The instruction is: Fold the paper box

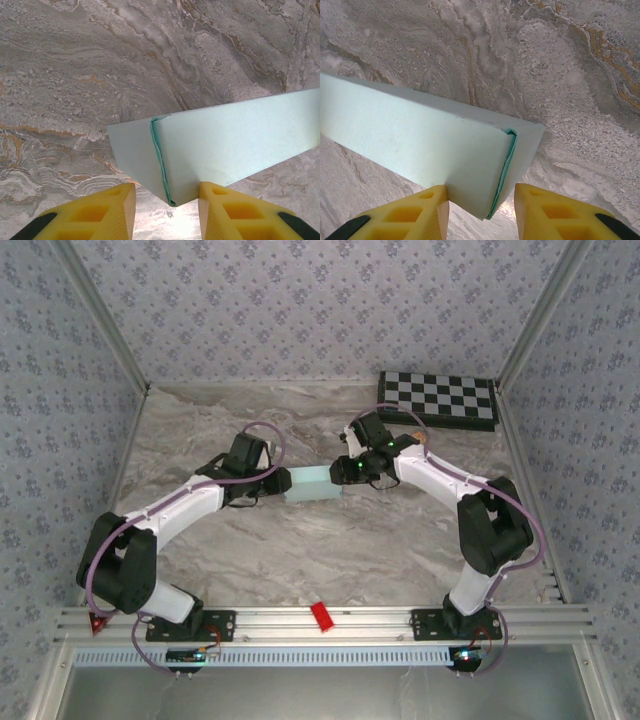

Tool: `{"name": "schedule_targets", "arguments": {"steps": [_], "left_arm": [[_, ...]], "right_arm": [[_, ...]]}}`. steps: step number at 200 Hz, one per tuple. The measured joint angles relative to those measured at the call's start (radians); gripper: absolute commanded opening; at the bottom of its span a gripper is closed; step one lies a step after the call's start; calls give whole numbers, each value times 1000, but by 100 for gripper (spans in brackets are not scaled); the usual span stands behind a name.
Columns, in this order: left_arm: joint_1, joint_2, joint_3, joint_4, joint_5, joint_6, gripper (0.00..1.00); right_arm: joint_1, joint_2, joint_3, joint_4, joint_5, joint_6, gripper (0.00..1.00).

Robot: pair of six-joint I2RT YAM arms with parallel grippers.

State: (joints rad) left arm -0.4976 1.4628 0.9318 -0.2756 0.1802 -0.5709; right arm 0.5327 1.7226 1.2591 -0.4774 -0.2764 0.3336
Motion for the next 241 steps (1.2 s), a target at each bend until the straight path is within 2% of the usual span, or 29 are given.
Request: {"name": "schedule_targets", "arguments": {"steps": [107,172,190,221,241], "left_arm": [[-2,-2,10,-18,-2,2,35],[1,19,142,-161,-39,79,56],[0,19,183,-170,-39,103,65],[-2,19,212,-173,-46,194,83],[-27,27,245,-187,-72,300,87]], "right_arm": [[3,13,37,-45,11,-5,40],[-13,46,147,-161,56,-73,46],[-14,39,152,-167,61,-94,49],[-15,-29,103,-148,77,-114,50],[-24,-112,27,-126,106,-117,51]]}}
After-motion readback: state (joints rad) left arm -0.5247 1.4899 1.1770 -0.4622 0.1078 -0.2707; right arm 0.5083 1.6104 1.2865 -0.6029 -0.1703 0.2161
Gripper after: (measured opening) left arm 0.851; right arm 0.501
